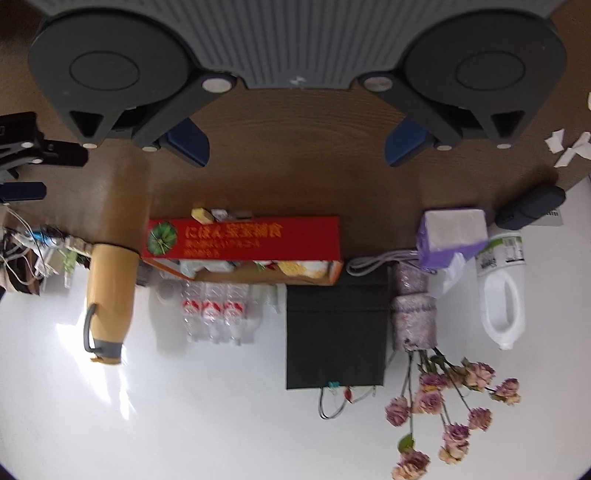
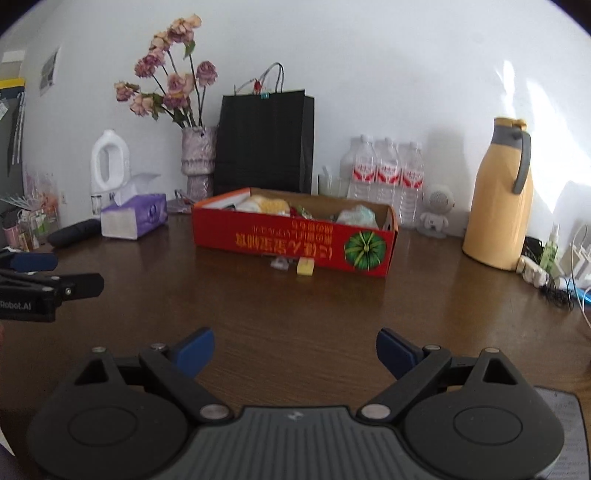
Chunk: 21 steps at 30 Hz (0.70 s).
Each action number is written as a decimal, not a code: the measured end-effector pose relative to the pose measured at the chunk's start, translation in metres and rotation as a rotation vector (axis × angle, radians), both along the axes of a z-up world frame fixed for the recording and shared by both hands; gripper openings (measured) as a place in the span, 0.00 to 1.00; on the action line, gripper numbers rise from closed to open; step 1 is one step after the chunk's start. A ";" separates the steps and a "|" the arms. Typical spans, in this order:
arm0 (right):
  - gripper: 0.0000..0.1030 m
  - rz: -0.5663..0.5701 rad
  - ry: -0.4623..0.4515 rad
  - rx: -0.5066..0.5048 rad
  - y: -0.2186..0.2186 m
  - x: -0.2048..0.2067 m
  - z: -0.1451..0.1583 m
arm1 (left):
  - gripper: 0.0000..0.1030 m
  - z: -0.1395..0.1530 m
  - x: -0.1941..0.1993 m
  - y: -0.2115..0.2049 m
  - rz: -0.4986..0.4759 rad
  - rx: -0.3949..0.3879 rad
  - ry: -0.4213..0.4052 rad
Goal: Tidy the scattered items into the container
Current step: 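Open both tools over the box and move them back toward the table, then grasp the clear packet with the left tool while the right tool grasps the yellow soap bar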
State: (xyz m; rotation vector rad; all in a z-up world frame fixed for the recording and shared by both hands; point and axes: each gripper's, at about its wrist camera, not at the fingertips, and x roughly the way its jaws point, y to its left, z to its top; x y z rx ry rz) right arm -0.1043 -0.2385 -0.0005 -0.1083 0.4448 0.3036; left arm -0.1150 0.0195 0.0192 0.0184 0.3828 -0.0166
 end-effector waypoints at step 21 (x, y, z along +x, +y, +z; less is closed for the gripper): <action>0.65 -0.083 0.171 0.097 0.028 0.220 -0.011 | 0.99 -0.006 0.213 -0.024 -0.059 -0.067 0.293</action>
